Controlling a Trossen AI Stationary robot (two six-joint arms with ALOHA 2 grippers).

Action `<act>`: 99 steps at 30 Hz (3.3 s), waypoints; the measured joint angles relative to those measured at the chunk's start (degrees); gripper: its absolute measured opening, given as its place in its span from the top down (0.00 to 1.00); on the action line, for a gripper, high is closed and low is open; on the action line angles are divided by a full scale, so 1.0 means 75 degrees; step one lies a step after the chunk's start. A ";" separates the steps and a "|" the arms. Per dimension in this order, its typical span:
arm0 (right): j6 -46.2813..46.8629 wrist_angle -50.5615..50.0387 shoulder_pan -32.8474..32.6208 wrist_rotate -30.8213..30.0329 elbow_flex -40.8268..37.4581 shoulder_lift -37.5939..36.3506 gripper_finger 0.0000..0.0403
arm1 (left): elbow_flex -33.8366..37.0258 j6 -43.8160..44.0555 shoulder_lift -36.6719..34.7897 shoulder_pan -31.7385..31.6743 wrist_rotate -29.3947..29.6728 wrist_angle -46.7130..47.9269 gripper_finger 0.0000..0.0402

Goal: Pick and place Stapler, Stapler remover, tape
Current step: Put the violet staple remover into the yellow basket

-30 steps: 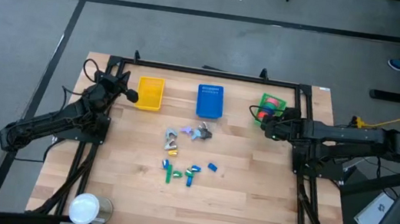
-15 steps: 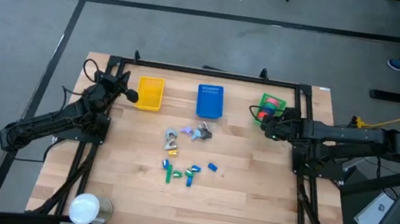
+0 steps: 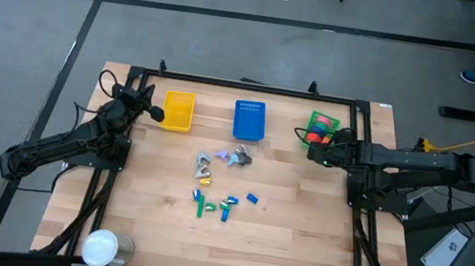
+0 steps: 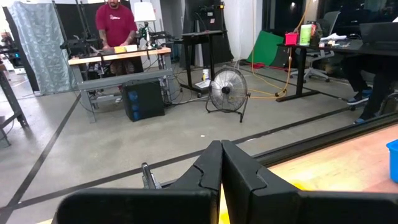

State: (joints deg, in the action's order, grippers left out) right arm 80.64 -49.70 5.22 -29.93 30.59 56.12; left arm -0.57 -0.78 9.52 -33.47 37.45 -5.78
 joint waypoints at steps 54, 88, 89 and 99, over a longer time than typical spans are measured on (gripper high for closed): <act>-0.9954 0.7870 -0.0873 0.6737 -0.1771 -0.0600 0.48 | 0.0002 0.0000 -0.0003 0.0000 0.0000 0.0000 1.00; -0.9732 0.7979 -0.0870 0.5403 -0.4030 -0.5384 0.48 | 0.0002 0.0000 -0.0003 -0.0003 0.0000 -0.0001 1.00; -0.9650 0.7909 -0.0870 0.5346 -0.4030 -0.5516 0.48 | 0.0001 0.0000 -0.0003 -0.0003 0.0000 0.0001 1.00; -0.9692 0.6971 -0.0870 0.5006 -0.4030 -0.6792 0.48 | 0.0001 -0.0001 -0.0003 -0.0001 0.0003 0.0001 1.00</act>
State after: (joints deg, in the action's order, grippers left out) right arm 7.95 2.59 -1.30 7.62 0.36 5.18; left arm -0.57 -0.79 9.50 -33.48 37.47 -5.77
